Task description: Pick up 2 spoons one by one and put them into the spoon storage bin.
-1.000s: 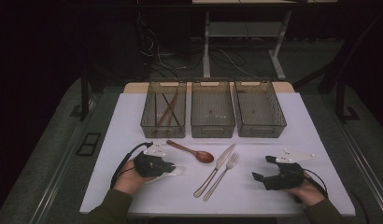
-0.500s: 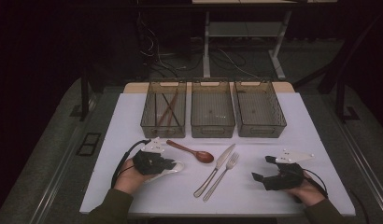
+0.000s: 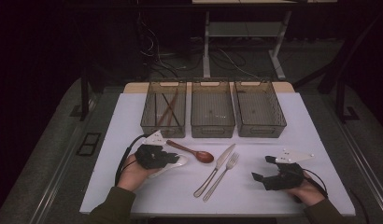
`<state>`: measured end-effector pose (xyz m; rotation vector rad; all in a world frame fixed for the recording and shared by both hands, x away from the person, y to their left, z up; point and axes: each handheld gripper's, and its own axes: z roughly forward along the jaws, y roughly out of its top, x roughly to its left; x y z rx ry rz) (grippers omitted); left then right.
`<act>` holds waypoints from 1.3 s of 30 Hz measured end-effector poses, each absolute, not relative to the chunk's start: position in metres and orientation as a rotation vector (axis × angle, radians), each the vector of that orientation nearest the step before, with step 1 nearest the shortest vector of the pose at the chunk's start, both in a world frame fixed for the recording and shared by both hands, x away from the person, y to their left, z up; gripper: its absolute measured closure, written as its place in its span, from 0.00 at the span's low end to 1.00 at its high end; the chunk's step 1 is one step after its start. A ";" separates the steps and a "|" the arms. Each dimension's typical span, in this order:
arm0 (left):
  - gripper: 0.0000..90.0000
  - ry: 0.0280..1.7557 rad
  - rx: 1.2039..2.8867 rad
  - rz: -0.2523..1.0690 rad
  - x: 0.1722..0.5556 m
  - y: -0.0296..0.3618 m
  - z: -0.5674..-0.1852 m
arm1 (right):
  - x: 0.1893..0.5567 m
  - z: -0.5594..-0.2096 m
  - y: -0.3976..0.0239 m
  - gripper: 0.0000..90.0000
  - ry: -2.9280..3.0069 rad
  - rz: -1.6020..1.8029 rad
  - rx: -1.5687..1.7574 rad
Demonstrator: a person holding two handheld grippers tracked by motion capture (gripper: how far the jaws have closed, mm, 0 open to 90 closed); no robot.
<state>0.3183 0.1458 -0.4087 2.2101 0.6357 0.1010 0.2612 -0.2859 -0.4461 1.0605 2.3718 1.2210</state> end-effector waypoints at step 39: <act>0.93 0.549 2.140 0.198 0.388 0.073 -0.359 | 0.261 -0.446 -0.287 0.16 2.366 1.225 1.067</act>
